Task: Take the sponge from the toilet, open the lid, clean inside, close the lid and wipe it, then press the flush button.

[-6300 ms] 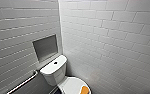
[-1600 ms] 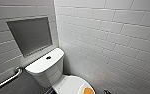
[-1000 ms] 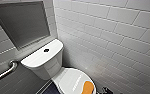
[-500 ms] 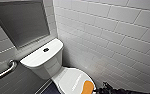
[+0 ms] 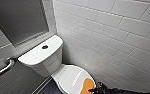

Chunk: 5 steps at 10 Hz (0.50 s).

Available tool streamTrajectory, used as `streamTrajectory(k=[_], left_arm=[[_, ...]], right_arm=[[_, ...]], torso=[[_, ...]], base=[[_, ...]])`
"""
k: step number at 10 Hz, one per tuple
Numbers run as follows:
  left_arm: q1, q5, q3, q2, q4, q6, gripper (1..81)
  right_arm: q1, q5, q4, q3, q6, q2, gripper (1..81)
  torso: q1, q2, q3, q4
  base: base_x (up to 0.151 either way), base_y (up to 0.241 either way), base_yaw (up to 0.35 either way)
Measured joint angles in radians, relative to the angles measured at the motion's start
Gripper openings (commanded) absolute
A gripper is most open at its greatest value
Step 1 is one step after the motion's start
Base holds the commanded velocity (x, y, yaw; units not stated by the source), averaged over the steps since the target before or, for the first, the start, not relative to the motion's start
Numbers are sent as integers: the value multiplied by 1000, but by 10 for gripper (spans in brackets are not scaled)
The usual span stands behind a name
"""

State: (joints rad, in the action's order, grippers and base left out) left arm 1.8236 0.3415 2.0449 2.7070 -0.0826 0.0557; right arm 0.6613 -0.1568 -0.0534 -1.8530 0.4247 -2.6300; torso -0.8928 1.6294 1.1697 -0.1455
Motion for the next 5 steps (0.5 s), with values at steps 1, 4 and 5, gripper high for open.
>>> streamTrajectory(k=[1, 4, 5], left_arm=[[0, 0, 7, 4, 0, 0, 811], [0, 2, 10, 6, 0, 0, 811], [0, 2, 10, 6, 0, 0, 811]], right_arm=[[-16, 1, -4, 0, 0, 4, 811], [-34, 4, -7, 1, 0, 5, 811], [-32, 3, -7, 0, 1, 5, 811]], torso=[[0, 0, 6, 0], [0, 0, 5, 0], [0, 0, 5, 0]], base=[[0, 0, 0], [0, 0, 0], [0, 0, 0]])
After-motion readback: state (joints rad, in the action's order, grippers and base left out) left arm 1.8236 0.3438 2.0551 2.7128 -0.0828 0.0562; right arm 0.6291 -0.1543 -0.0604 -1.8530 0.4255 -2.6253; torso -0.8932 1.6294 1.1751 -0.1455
